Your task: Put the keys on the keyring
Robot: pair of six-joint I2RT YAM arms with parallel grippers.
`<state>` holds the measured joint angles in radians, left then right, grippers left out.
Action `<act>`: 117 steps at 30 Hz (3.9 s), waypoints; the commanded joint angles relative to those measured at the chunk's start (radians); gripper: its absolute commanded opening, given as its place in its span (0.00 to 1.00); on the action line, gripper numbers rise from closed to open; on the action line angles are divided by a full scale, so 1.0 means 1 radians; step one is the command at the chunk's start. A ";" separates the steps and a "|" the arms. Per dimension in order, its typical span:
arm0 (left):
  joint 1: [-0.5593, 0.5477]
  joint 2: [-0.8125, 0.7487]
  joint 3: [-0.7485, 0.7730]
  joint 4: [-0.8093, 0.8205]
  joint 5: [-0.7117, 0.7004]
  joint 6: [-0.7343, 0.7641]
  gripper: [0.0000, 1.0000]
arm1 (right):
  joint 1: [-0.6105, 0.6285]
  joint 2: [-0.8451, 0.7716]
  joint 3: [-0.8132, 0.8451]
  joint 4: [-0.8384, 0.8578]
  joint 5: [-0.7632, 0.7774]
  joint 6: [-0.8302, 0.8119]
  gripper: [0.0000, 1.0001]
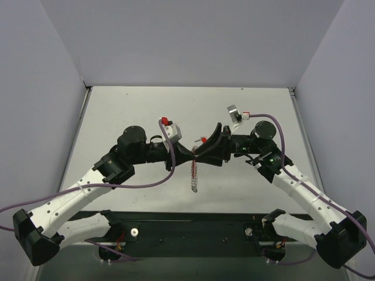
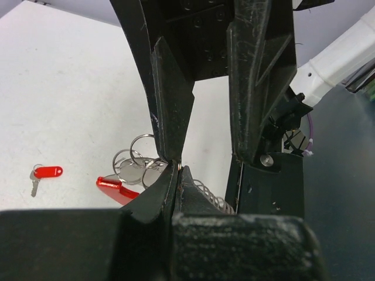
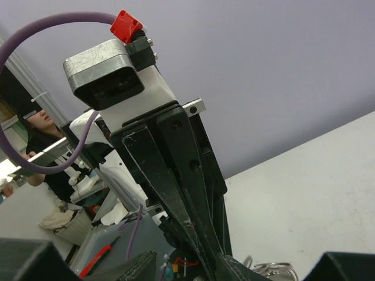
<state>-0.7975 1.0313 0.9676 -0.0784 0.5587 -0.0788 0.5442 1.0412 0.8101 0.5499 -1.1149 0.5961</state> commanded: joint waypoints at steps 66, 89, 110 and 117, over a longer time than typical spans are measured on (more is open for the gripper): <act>0.101 -0.086 -0.101 0.416 0.115 -0.265 0.13 | -0.004 -0.063 0.000 0.121 0.043 0.033 0.00; 0.208 -0.054 0.075 -0.024 0.372 -0.130 0.66 | -0.012 -0.026 0.190 -0.432 -0.123 -0.295 0.00; 0.116 0.047 0.157 -0.152 0.549 -0.073 0.60 | 0.054 0.042 0.274 -0.683 -0.120 -0.476 0.00; 0.095 0.067 0.160 -0.172 0.532 -0.065 0.47 | 0.054 0.049 0.278 -0.683 -0.094 -0.484 0.00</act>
<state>-0.6971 1.0855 1.0874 -0.2459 1.0786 -0.1619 0.5957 1.0889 1.0401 -0.1558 -1.1995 0.1425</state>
